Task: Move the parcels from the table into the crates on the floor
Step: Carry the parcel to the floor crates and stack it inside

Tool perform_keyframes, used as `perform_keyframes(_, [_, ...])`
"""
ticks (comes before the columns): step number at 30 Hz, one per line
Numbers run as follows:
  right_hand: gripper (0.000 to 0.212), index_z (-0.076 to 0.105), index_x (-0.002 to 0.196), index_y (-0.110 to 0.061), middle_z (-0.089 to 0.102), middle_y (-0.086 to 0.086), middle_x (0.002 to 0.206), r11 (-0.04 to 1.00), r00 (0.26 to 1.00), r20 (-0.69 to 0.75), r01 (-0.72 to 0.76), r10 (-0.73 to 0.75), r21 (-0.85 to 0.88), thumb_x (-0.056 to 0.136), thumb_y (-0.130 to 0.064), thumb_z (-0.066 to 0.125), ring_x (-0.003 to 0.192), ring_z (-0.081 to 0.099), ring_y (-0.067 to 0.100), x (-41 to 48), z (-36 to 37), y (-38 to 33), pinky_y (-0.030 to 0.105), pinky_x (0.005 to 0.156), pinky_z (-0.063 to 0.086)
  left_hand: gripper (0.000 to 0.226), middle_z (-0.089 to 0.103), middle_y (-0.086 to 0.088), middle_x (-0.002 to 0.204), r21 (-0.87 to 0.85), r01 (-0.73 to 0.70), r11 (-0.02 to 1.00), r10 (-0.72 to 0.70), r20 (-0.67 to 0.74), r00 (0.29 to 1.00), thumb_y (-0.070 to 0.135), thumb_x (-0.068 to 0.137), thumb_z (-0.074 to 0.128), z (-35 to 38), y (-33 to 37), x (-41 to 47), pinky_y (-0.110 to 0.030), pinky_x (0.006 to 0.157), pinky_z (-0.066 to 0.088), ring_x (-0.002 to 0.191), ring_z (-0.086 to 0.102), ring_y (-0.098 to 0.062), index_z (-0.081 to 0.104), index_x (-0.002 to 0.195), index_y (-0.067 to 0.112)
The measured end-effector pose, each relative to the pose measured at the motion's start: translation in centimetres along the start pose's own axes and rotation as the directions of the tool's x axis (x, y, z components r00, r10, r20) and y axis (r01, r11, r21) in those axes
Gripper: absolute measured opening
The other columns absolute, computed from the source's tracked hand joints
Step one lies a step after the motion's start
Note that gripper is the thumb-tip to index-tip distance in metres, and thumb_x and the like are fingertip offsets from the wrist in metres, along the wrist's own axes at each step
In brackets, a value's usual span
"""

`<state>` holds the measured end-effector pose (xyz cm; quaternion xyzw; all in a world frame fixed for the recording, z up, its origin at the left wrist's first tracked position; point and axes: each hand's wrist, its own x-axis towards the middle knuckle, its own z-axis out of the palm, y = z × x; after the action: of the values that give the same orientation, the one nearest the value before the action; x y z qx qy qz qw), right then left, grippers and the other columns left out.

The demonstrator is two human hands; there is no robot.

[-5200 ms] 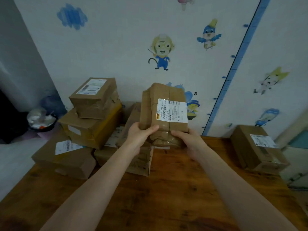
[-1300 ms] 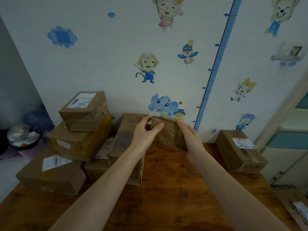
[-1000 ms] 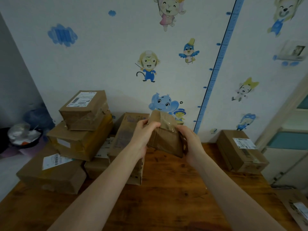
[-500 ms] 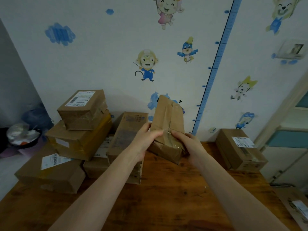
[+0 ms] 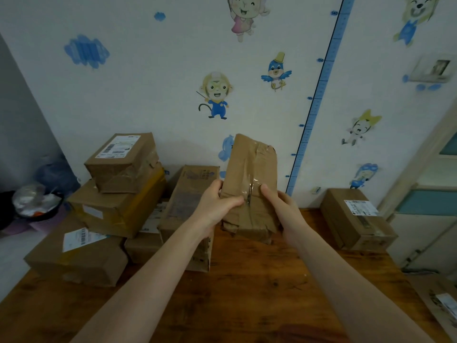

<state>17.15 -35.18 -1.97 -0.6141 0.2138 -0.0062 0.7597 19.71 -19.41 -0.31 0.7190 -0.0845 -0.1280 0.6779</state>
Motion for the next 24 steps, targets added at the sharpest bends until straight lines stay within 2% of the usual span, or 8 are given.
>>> perform_keyframes(3, [0.081, 0.036, 0.140, -0.017, 0.053, 0.008, 0.123, 0.999, 0.999, -0.019, 0.030, -0.030, -0.024, 0.074, -0.036, 0.077, 0.104, 0.056, 0.024, 0.3, -0.2, 0.1, 0.041, 0.084, 0.052, 0.015, 0.059, 0.010, 0.096, 0.043, -0.044, 0.998, 0.046, -0.051, 0.998, 0.030, 0.088, 0.065, 0.0, 0.0, 0.1, -0.020, 0.068, 0.046, 0.088, 0.057, -0.003, 0.053, 0.098, 0.028])
perform_keyframes(6, [0.086, 0.031, 0.143, -0.018, 0.047, 0.010, 0.133, 0.998, 0.999, 0.017, 0.029, -0.028, -0.049, 0.073, -0.036, 0.077, 0.111, 0.051, 0.026, 0.5, -0.3, 0.1, 0.045, 0.092, 0.048, 0.017, 0.062, 0.004, 0.101, 0.084, -0.061, 0.995, 0.069, -0.096, 0.993, 0.021, 0.090, 0.062, -0.2, -0.5, 0.3, -0.021, 0.071, 0.047, 0.090, 0.058, -0.005, 0.054, 0.106, 0.023])
perform_keyframes(9, [0.090, 0.030, 0.145, -0.017, 0.047, 0.009, 0.134, 0.999, 1.000, 0.012, 0.026, -0.025, -0.037, 0.072, -0.044, 0.076, 0.117, 0.048, 0.027, 0.8, -0.7, 0.2, 0.048, 0.099, 0.043, 0.016, 0.062, 0.001, 0.102, 0.046, -0.020, 0.999, 0.023, -0.082, 0.996, 0.017, 0.090, 0.061, -0.2, -0.6, 0.4, -0.025, 0.073, 0.049, 0.095, 0.060, -0.011, 0.054, 0.104, 0.022])
perform_keyframes(11, [0.087, 0.032, 0.143, -0.016, 0.048, 0.009, 0.132, 0.998, 0.999, -0.007, 0.041, -0.042, -0.039, 0.073, -0.041, 0.076, 0.112, 0.049, 0.024, 0.9, -0.8, 0.2, 0.044, 0.094, 0.045, 0.022, 0.060, 0.003, 0.103, 0.012, -0.019, 1.000, 0.020, -0.097, 0.995, 0.024, 0.090, 0.062, 0.0, -0.5, 0.3, -0.026, 0.073, 0.048, 0.095, 0.059, -0.010, 0.051, 0.109, 0.021])
perform_keyframes(14, [0.084, 0.033, 0.142, -0.016, 0.047, 0.009, 0.131, 0.996, 0.998, 0.003, 0.070, -0.070, -0.059, 0.073, -0.038, 0.076, 0.109, 0.050, 0.023, 0.7, -0.6, 0.1, 0.041, 0.088, 0.045, 0.019, 0.059, 0.008, 0.099, 0.015, -0.096, 0.995, 0.097, -0.168, 0.981, 0.032, 0.090, 0.061, 0.2, -0.7, 0.2, -0.022, 0.068, 0.045, 0.092, 0.057, -0.006, 0.050, 0.103, 0.025])
perform_keyframes(16, [0.085, 0.033, 0.143, -0.016, 0.046, 0.007, 0.134, 0.993, 0.996, 0.009, 0.088, -0.088, -0.080, 0.073, -0.041, 0.075, 0.115, 0.048, 0.025, 0.7, -0.6, 0.1, 0.043, 0.093, 0.043, 0.011, 0.060, 0.009, 0.096, 0.041, -0.112, 0.993, 0.118, -0.187, 0.975, 0.025, 0.091, 0.061, 0.3, -0.9, 0.2, -0.020, 0.069, 0.045, 0.092, 0.059, -0.008, 0.053, 0.099, 0.025])
perform_keyframes(19, [0.086, 0.034, 0.142, -0.014, 0.046, 0.006, 0.135, 0.994, 0.997, 0.018, 0.083, -0.082, -0.072, 0.073, -0.048, 0.072, 0.123, 0.045, 0.027, 0.8, -0.9, -0.2, 0.049, 0.105, 0.037, 0.013, 0.064, 0.007, 0.097, 0.074, -0.087, 0.993, 0.097, -0.149, 0.984, 0.018, 0.090, 0.062, 0.4, -0.9, 0.4, -0.024, 0.076, 0.049, 0.094, 0.061, -0.010, 0.058, 0.102, 0.021])
perform_keyframes(24, [0.100, 0.036, 0.140, -0.010, 0.051, 0.010, 0.129, 0.980, 0.993, 0.041, 0.112, -0.107, -0.162, 0.057, -0.050, 0.075, 0.113, 0.052, 0.025, 0.7, -1.0, -0.2, 0.042, 0.092, 0.046, 0.016, 0.062, 0.011, 0.097, -0.023, -0.116, 0.993, 0.110, -0.184, 0.977, 0.026, 0.088, 0.066, 0.1, -0.3, 0.6, -0.022, 0.071, 0.048, 0.093, 0.059, -0.006, 0.054, 0.097, 0.030])
